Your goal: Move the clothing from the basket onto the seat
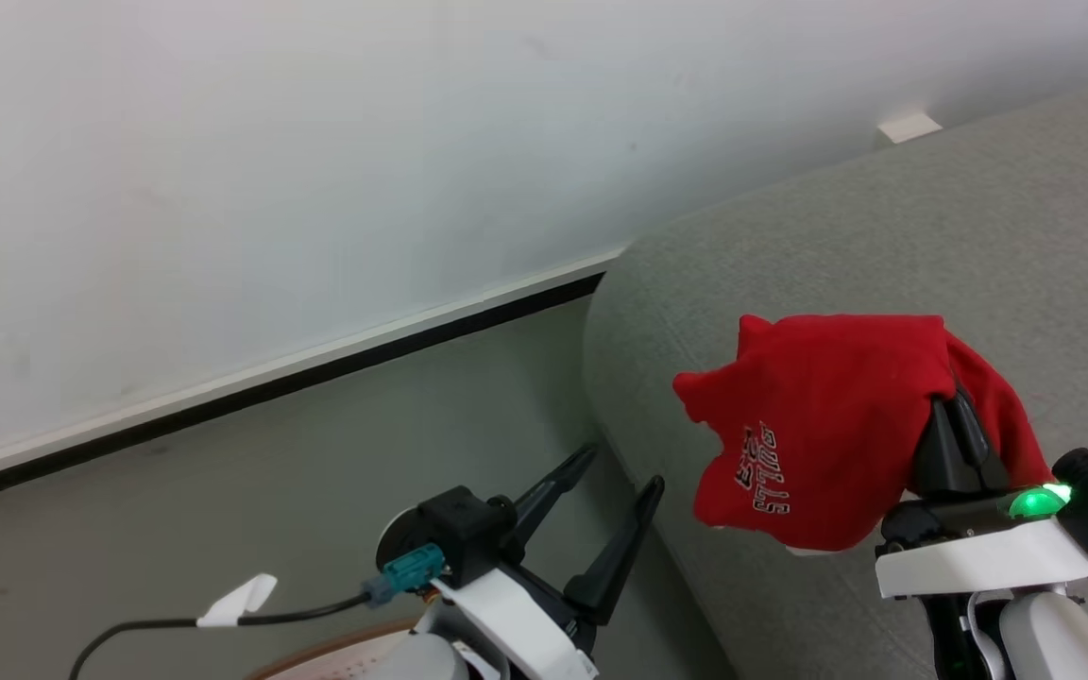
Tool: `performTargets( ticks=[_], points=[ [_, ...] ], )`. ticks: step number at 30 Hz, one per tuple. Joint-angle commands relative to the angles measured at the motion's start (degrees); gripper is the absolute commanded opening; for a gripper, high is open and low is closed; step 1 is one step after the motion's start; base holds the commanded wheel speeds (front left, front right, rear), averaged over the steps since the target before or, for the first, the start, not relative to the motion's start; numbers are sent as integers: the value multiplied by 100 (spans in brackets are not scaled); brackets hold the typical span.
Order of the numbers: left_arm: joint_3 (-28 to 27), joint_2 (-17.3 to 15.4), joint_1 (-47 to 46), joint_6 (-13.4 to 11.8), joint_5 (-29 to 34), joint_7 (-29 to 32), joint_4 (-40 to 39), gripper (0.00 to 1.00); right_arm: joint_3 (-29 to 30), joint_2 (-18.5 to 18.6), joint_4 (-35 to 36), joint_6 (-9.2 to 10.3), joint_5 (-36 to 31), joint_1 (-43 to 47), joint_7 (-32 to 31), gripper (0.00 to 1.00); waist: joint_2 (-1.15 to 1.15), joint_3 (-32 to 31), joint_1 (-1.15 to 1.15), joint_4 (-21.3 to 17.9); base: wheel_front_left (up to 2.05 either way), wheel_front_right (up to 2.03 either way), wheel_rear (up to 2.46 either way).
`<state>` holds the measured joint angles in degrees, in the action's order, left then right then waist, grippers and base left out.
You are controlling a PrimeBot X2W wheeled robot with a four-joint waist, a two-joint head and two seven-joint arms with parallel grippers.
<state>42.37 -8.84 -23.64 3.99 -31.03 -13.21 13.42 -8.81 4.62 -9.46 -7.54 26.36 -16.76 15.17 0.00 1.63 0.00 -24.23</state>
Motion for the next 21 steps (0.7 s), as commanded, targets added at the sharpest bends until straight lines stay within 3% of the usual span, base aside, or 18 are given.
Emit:
performTargets(
  ticks=[1, 5, 12, 21],
  points=[
    [3, -51, -56, -17, 97, -65, 26, 100, 27, -41, 40, 10, 65, 99, -4, 0, 0, 101, 0, -409, 0, 0, 0],
    [12, -63, -74, -73, 168, -82, 86, 100, 24, -70, 80, 10, 162, 183, -3, 0, 0, 151, 0, -617, 0, 0, 0],
    [64, -22, -176, -44, 219, -95, 224, 100, 64, -79, 111, 10, 117, 168, -3, 0, 0, 247, 0, -652, 0, 0, 0],
    [42, -125, -339, -85, 364, -123, 207, 100, -213, 260, -351, 10, 153, -643, -3, 0, 0, 643, 0, -588, 0, 0, 0]
  ],
)
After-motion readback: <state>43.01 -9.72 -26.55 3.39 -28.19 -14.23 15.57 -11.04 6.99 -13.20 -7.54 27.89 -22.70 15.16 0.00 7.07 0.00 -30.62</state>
